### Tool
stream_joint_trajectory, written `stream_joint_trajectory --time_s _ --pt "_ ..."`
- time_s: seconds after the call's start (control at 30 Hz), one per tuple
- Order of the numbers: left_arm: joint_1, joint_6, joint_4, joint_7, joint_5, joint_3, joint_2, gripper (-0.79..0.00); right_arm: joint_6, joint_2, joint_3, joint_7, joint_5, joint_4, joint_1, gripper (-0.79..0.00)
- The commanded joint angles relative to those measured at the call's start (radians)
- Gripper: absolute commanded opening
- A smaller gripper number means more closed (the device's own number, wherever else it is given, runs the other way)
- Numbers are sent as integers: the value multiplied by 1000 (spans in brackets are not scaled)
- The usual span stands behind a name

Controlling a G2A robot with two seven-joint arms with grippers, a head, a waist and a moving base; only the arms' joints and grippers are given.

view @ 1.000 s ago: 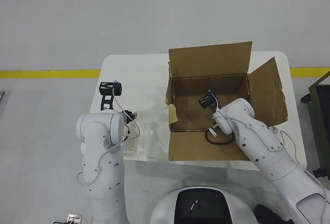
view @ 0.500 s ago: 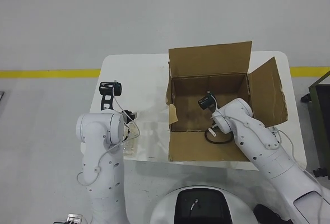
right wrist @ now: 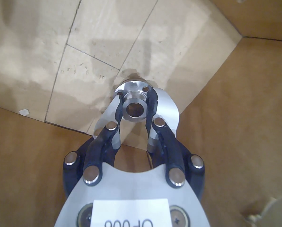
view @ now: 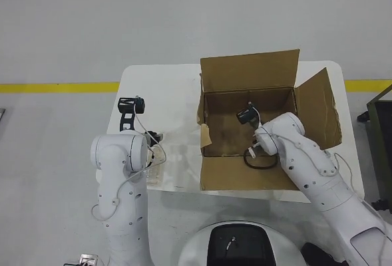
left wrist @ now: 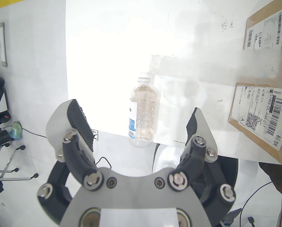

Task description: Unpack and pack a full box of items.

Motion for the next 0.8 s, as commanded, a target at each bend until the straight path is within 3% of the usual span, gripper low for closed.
stream_joint_trajectory --time_s 0.0,0.2,0.3,0.77 --pt "0 0 0 0 0 0 0 0 -4 5 30 0 13 -40 -9 -785" --pt "0 0 0 0 0 0 0 0 -46 26 164 -11 113 -232 -70 -785" --pt "0 0 0 0 0 0 0 0 -120 37 221 -53 179 -329 -124 -785" --pt "0 0 0 0 0 0 0 0 -145 43 231 -51 157 -338 -142 -785"
